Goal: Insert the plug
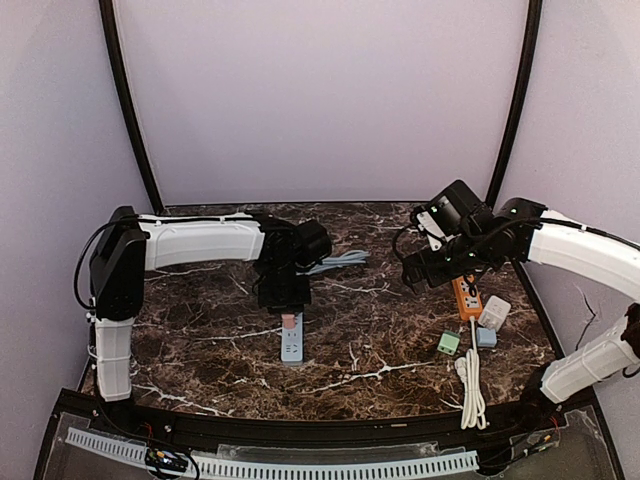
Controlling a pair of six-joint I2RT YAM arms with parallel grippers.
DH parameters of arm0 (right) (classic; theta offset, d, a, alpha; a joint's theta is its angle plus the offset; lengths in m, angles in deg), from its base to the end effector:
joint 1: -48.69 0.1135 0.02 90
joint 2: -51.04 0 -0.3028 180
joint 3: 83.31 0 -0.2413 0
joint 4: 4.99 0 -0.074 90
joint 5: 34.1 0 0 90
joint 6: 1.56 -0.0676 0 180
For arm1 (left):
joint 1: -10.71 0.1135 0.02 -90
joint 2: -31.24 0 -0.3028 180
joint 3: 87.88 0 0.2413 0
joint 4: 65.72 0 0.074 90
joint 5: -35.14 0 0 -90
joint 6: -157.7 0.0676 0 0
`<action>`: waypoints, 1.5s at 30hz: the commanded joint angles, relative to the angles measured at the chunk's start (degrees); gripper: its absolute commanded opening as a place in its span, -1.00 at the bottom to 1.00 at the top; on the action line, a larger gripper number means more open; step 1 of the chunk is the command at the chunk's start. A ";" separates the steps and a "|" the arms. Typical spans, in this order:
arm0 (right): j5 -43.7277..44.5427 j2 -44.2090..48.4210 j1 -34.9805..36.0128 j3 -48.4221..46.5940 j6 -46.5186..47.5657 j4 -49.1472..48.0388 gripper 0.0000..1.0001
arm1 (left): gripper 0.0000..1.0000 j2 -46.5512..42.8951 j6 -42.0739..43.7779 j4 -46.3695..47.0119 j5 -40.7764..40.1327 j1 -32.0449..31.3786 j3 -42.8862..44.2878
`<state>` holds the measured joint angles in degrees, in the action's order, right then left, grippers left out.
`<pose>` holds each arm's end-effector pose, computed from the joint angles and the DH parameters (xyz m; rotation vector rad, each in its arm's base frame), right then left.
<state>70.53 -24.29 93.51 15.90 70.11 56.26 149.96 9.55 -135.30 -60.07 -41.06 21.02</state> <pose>0.1978 0.1725 0.3141 -0.4769 2.4573 0.1295 0.2705 -0.3334 0.1990 -0.1770 2.9523 -0.1474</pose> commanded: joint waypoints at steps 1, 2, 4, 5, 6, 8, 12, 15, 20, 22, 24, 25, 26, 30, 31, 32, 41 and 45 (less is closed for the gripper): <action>0.73 1.44 -0.35 0.66 -0.40 0.64 0.97 | -0.98 6.17 -1.50 6.05 7.19 0.11 -8.45; 0.75 1.57 -0.35 0.85 -0.33 0.69 0.97 | -0.98 6.13 -0.86 6.75 7.40 0.40 -8.76; 0.66 1.52 -0.36 1.00 -0.37 0.74 0.97 | -0.98 6.43 2.03 6.37 6.80 0.48 -7.53; 0.57 1.55 -0.35 1.00 -0.43 0.85 0.97 | -0.98 6.94 3.65 5.90 6.49 0.46 -6.22; 0.51 1.57 -0.35 1.00 -0.52 0.87 0.97 | -0.98 7.18 4.18 4.63 6.08 0.44 -5.67; 0.41 1.52 -0.35 0.92 -0.47 0.82 0.97 | -0.98 7.46 4.87 3.83 6.09 0.56 -5.04; 0.34 1.39 -0.35 0.50 -0.67 0.87 0.97 | -0.98 7.37 4.50 3.72 6.53 0.48 -5.32; -0.10 1.88 -0.35 0.39 -0.84 0.83 0.97 | -0.98 6.70 3.91 3.12 6.23 0.45 -5.06; -0.11 2.66 -0.39 0.47 -1.01 0.71 0.97 | -0.88 5.55 3.58 0.34 4.60 0.40 -2.86; -0.04 2.64 -0.35 0.47 -1.01 0.70 0.97 | -0.76 5.04 3.45 -0.55 3.84 0.37 -2.31; -0.04 2.73 -0.35 0.32 -1.01 0.67 0.97 | -0.44 4.32 3.40 -1.41 3.39 0.35 -1.90; -0.13 2.79 -0.35 0.26 -1.01 0.68 0.97 | -0.27 3.97 3.44 -1.55 3.13 0.29 -1.79; -0.01 2.82 -0.37 0.15 -1.01 0.65 0.97 | 0.09 3.12 3.69 -1.43 2.94 0.19 -1.67; 0.31 3.39 -0.35 0.09 -1.14 0.70 0.97 | 0.93 0.21 4.67 -1.89 2.50 -0.21 -0.41; 0.26 3.55 -0.39 0.16 -1.18 0.70 0.97 | 0.95 -0.24 4.78 -2.23 2.34 -0.27 -0.08; 0.26 3.72 -0.39 0.25 -1.18 0.69 0.97 | 0.97 -1.23 4.80 -2.90 2.24 -0.36 0.63; -0.38 4.77 -0.35 0.93 -1.11 0.50 0.97 | 0.97 -7.89 3.73 -6.78 1.30 -0.61 2.22; -0.54 4.84 -0.35 0.61 -1.16 0.53 0.97 | 0.97 -10.76 4.18 -8.92 -0.16 -0.57 3.17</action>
<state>70.44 -20.42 93.51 16.14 69.48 56.63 144.17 13.50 -139.50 -58.17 -41.32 22.27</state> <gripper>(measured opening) 0.986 0.987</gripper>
